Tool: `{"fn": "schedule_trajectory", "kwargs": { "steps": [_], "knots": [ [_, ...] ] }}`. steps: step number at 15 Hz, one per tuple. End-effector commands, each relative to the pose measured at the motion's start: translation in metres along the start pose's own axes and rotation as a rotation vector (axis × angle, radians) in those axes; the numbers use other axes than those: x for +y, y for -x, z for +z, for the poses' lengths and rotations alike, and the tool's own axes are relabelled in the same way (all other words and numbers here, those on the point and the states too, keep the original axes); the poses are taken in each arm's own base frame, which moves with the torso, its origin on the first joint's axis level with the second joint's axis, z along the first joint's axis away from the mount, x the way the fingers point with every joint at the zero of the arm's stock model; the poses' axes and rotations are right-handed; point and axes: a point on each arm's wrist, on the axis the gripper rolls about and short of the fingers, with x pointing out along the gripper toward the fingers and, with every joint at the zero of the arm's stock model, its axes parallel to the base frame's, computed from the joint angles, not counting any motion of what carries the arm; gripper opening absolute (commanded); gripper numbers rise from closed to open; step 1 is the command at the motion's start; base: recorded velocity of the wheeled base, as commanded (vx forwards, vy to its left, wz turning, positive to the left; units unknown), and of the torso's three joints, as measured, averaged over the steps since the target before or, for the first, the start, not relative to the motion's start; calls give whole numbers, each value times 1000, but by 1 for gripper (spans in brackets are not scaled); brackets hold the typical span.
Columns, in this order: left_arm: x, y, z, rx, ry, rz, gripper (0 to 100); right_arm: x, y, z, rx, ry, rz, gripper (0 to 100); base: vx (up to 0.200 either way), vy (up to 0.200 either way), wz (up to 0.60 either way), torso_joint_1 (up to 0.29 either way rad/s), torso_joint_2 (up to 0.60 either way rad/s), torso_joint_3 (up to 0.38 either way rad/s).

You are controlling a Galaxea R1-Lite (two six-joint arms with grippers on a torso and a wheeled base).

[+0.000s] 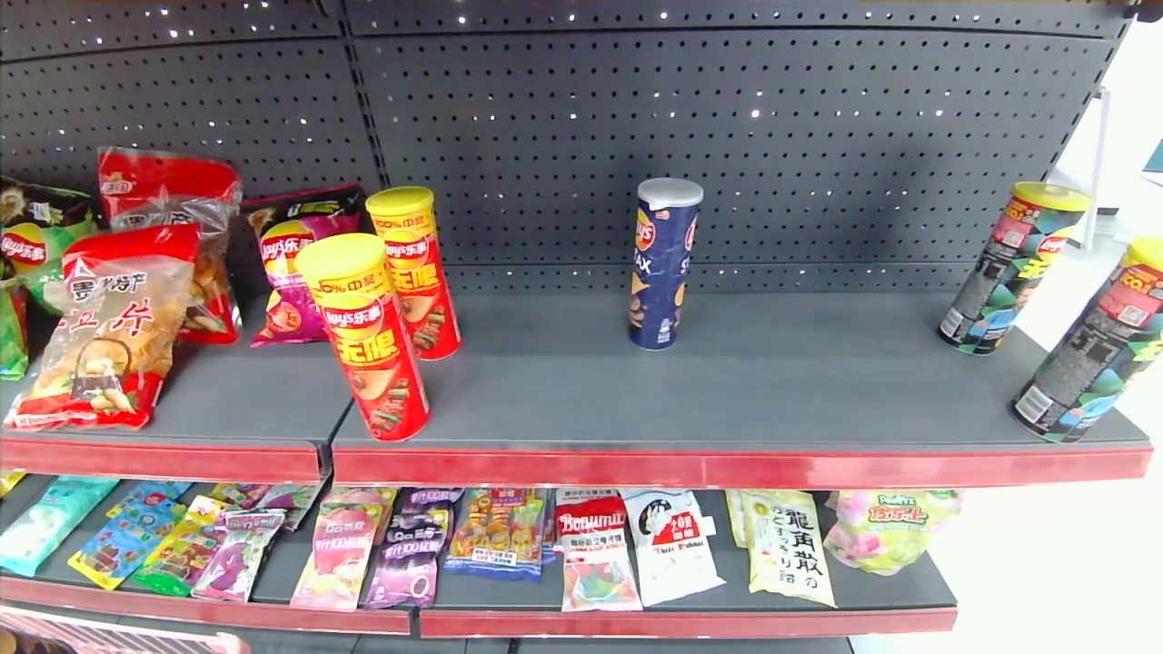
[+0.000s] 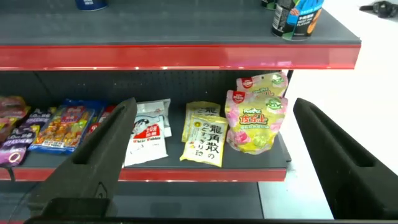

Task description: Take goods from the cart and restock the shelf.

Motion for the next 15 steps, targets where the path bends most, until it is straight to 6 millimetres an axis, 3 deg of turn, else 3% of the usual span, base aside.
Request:
{"fn": "schedule_trajectory", "kwargs": {
  "steps": [1, 4, 15],
  "knots": [
    [0, 0, 0, 4, -1, 10, 0, 0, 0, 0, 0, 0, 1, 100, 200, 0, 0, 2, 2, 2],
    [0, 0, -1, 5, -6, 15, 0, 0, 0, 0, 0, 3, 1, 100, 200, 0, 0, 1, -2, 2],
    [2, 10, -5, -77, 32, -73, 0, 0, -3, 1, 45, 5, 14, 100, 0, 0, 0, 0, 0, 0]
  ]
}}
